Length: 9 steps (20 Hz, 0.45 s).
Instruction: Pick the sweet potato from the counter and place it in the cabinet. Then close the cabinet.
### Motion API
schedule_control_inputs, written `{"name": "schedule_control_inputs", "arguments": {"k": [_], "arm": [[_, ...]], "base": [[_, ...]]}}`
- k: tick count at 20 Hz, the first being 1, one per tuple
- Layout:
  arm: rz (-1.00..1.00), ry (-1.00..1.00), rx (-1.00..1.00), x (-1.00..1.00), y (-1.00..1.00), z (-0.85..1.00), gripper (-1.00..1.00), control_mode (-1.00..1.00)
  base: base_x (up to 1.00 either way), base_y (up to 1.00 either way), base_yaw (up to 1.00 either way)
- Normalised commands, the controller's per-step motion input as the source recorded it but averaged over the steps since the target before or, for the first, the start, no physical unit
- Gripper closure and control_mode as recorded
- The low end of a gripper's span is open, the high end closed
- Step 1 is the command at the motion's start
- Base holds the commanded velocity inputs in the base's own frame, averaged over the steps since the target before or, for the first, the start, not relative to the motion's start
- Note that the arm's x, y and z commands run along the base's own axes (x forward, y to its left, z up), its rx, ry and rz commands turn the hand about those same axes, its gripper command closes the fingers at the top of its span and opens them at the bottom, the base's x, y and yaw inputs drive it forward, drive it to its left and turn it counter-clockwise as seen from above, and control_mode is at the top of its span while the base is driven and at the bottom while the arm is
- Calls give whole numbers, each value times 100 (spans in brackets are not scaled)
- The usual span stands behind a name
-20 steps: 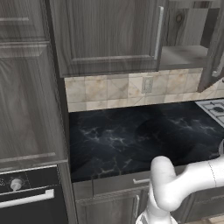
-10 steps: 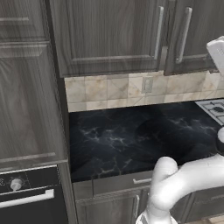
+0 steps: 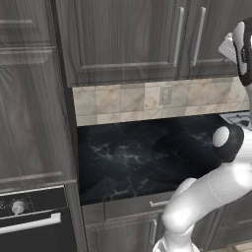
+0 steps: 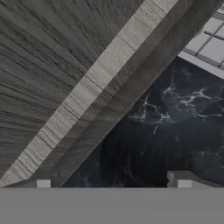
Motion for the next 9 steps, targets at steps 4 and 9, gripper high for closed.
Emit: {"name": "schedule_control_inputs", "arguments": {"k": [4, 9], "arm": [[-61, -8, -35, 100, 68, -56, -100, -100], [-44, -41, -43, 89, 45, -100, -100, -100]], "base": [[0, 0, 0], [0, 0, 0]]}}
